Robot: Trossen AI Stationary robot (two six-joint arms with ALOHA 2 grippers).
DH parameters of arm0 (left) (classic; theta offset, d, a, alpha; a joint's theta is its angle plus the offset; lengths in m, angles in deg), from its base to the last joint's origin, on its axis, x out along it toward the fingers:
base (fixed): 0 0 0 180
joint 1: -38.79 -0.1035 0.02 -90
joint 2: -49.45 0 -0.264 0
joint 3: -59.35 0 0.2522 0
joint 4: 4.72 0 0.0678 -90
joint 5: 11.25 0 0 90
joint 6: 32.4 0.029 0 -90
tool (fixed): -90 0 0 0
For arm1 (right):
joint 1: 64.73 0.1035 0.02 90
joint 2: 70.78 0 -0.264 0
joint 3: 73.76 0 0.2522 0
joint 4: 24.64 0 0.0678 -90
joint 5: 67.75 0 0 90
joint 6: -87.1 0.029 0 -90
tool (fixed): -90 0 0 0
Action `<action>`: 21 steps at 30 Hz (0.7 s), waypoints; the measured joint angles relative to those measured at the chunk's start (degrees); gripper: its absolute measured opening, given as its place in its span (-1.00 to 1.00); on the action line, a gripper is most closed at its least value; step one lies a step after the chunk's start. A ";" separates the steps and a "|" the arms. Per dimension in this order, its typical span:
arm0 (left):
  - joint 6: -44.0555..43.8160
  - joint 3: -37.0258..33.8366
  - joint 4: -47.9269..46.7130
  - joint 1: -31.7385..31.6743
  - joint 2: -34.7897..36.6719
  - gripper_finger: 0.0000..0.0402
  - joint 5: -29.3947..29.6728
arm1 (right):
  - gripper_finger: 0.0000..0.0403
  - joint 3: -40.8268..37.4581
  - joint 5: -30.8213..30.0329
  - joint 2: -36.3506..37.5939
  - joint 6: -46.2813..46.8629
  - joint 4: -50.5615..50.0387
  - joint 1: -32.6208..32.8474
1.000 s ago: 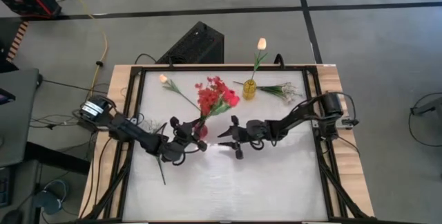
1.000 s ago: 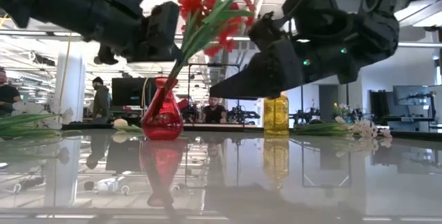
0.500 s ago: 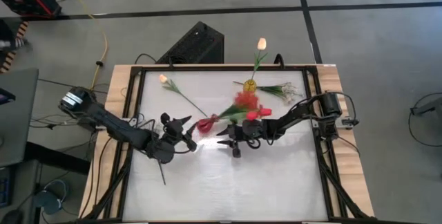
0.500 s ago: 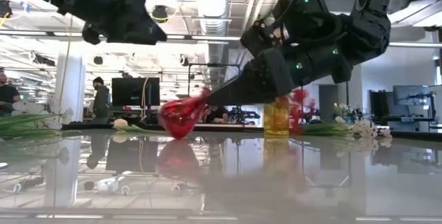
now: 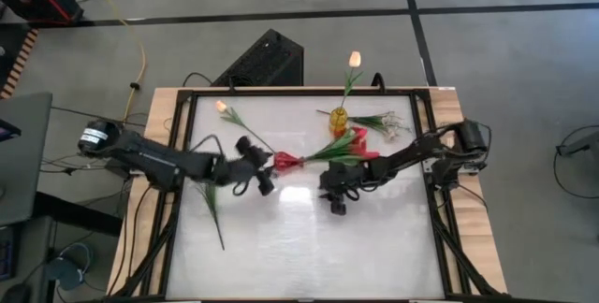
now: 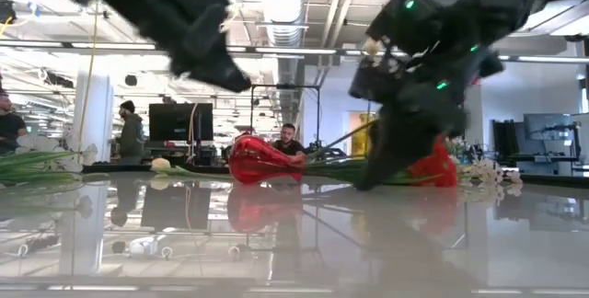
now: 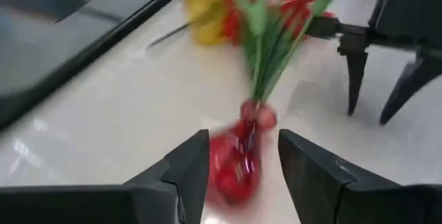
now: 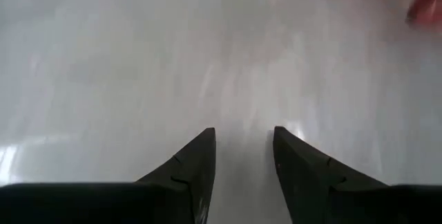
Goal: Sort flowers into vase by color
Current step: Adjust the red vase
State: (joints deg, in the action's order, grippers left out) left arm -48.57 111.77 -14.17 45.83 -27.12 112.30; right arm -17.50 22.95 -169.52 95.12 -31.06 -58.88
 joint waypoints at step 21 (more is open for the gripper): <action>23.84 43.95 -41.03 -11.08 -35.05 0.22 -32.86 | -0.15 -15.98 -0.62 14.04 14.22 2.61 7.56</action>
State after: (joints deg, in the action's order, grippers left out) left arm -24.73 155.72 -55.21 34.75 -62.17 79.44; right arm -33.47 22.33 -155.48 109.34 -28.45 -51.32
